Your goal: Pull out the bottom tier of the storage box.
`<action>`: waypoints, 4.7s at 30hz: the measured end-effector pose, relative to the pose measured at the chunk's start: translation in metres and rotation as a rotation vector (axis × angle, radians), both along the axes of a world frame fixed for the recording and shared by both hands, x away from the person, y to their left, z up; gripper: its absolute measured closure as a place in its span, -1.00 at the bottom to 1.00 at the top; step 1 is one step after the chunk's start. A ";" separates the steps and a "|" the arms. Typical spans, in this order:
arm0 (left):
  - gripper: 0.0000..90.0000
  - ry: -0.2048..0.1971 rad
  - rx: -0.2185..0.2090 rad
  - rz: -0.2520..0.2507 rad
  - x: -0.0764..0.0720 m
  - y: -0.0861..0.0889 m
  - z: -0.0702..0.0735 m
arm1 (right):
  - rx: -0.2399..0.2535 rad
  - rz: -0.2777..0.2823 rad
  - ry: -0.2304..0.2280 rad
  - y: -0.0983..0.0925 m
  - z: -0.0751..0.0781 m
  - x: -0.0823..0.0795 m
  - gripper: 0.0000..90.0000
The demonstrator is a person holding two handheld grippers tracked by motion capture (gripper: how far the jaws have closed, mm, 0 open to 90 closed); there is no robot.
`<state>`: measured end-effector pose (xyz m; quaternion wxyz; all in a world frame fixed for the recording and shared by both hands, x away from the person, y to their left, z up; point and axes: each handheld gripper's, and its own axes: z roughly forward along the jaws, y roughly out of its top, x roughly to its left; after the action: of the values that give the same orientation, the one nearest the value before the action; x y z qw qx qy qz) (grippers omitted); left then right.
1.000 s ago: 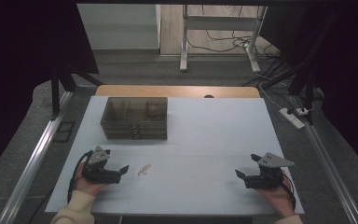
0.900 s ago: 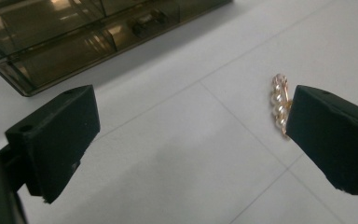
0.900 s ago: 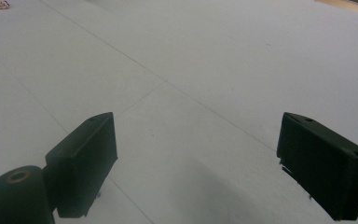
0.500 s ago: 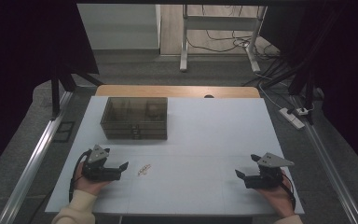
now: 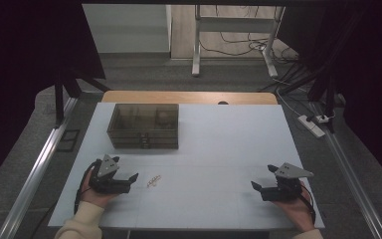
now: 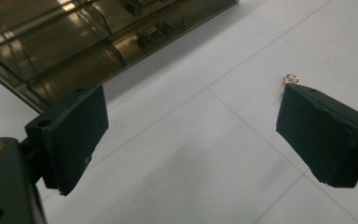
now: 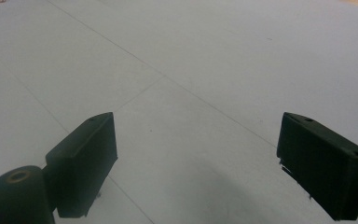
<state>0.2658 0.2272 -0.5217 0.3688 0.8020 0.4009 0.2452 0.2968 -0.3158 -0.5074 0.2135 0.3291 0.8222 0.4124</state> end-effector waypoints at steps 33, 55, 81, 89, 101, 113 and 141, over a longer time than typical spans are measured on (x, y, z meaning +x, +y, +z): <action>-0.71 -0.083 0.119 -0.036 0.004 -0.007 -0.004 | -0.024 0.011 0.014 0.002 -0.004 0.001 -0.72; -0.68 -0.112 0.180 -0.055 0.009 -0.013 -0.006 | -0.039 0.007 0.013 0.002 -0.004 0.001 -0.72; -0.63 -0.151 0.252 -0.058 0.015 -0.020 -0.010 | -0.053 0.011 0.022 0.004 -0.006 0.002 -0.71; -0.63 -0.163 0.279 -0.057 0.016 -0.021 -0.012 | -0.054 0.010 0.024 0.004 -0.007 0.002 -0.71; -0.62 -0.190 0.328 -0.065 0.018 -0.024 -0.014 | -0.057 0.010 0.025 0.004 -0.007 0.002 -0.71; -0.59 -0.206 0.352 -0.089 0.017 -0.028 -0.016 | -0.063 0.011 0.028 0.004 -0.007 0.002 -0.71; -0.51 -0.227 0.438 -0.100 0.027 -0.035 -0.021 | -0.064 0.009 0.031 0.005 -0.008 0.002 -0.71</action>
<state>0.2923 0.1919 -0.5426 0.2407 0.8489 0.2538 0.3962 0.2992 -0.3112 -0.5152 0.2090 0.3248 0.8397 0.3818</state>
